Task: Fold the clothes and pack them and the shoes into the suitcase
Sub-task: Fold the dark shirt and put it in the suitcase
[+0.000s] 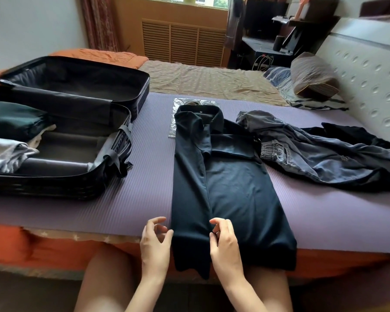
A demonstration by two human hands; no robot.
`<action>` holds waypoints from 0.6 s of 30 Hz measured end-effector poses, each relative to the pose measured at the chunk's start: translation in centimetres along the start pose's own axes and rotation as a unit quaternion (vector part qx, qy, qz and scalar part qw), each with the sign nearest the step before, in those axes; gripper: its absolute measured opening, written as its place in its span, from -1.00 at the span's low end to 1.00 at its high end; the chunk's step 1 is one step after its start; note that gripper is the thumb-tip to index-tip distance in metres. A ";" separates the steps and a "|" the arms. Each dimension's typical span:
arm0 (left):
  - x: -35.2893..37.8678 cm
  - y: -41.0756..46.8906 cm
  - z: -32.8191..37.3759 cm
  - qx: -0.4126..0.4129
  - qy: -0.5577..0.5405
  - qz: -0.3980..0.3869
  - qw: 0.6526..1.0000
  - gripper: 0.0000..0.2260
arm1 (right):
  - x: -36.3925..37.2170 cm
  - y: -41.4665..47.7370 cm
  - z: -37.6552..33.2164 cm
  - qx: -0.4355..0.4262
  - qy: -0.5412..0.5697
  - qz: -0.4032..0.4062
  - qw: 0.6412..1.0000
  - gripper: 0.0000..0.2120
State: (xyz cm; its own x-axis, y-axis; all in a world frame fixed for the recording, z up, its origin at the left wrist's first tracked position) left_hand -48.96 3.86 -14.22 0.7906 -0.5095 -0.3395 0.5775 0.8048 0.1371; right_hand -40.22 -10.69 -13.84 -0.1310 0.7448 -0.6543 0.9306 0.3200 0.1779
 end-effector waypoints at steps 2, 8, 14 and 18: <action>-0.1 0.0 0.0 0.020 0.026 0.004 0.999 -0.71 | 0.2 -0.4 0.0 -0.009 -0.072 0.015 0.997 -0.66; 0.1 2.2 1.3 0.160 0.133 -0.008 0.978 -0.73 | -1.3 4.8 -0.2 0.061 -0.008 0.037 0.997 -0.80; 4.3 6.6 2.2 0.235 0.272 -0.192 0.913 -0.53 | 1.1 14.5 -2.0 0.162 0.027 -0.070 0.984 -0.59; 5.3 7.2 -0.1 0.245 0.400 -0.251 0.847 -0.45 | 3.5 17.8 -2.9 0.183 -0.009 -0.092 0.979 -0.56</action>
State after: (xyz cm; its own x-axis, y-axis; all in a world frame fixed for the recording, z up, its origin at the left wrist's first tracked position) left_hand -40.64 7.02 -15.11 0.1437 -0.2230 -0.9642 0.9698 0.2255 0.0924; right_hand -25.15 -0.71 -10.84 -0.3046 0.6831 -0.6637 0.9525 0.2146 -0.2163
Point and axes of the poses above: each hand's wrist, its own y-axis towards the middle knuckle, its own x-axis out of the palm, z = x × y, the point moved 3 cm from there along y, towards the middle knuckle, and after that the axes turned 6 degrees about x, right-handed, at the moved point
